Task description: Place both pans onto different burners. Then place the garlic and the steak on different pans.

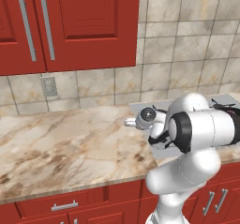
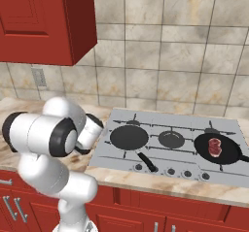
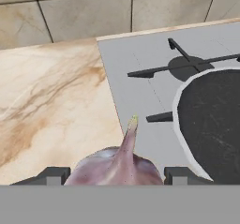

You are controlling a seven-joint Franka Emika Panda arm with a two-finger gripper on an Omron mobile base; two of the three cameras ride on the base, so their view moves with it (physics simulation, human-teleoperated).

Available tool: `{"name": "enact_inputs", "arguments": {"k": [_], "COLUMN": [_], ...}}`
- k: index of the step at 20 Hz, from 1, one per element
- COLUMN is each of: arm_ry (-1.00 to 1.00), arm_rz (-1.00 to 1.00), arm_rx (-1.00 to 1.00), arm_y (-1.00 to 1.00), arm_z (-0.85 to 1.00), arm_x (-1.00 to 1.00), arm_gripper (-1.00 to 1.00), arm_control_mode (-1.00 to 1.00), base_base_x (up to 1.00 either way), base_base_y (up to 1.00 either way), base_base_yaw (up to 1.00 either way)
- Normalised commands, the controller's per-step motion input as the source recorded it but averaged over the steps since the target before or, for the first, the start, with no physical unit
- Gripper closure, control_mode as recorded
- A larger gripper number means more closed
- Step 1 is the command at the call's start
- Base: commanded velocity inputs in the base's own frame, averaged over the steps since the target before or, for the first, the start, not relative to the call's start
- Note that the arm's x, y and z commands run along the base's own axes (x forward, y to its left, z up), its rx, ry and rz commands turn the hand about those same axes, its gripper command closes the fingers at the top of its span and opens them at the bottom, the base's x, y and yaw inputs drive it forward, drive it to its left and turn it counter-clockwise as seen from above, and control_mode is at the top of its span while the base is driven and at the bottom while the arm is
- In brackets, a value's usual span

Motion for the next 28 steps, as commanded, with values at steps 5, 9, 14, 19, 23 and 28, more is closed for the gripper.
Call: {"name": "enact_inputs", "arguments": {"k": [5, 9, 14, 19, 23, 28], "arm_ry": [0.11, 0.1, 0.11, 0.12, 0.1, 0.01], "arm_rz": [-0.06, -0.05, -0.05, -0.04, -0.03, 0.0], "arm_rx": [0.0, 0.0, 0.0, 0.0, 0.0, 0.0], "arm_y": [-0.18, -0.05, -0.07, -0.29, -0.44, -0.48], "arm_z": [0.51, 0.54, 0.51, 0.5, 0.26, -0.06], "arm_x": [0.0, 0.0, 0.03, 0.08, 0.05, 0.0], "arm_gripper": [1.0, 1.0, 1.0, 1.0, 1.0, 1.0], "arm_control_mode": [-1.0, -1.0, -1.0, -1.0, -1.0, -1.0], "base_base_x": [0.0, 0.0, 0.0, 0.0, 0.0, 0.0], "base_base_y": [0.0, 0.0, 0.0, 0.0, 0.0, 0.0], "base_base_yaw": [0.0, 0.0, 0.0, 0.0, 0.0, 0.0]}}
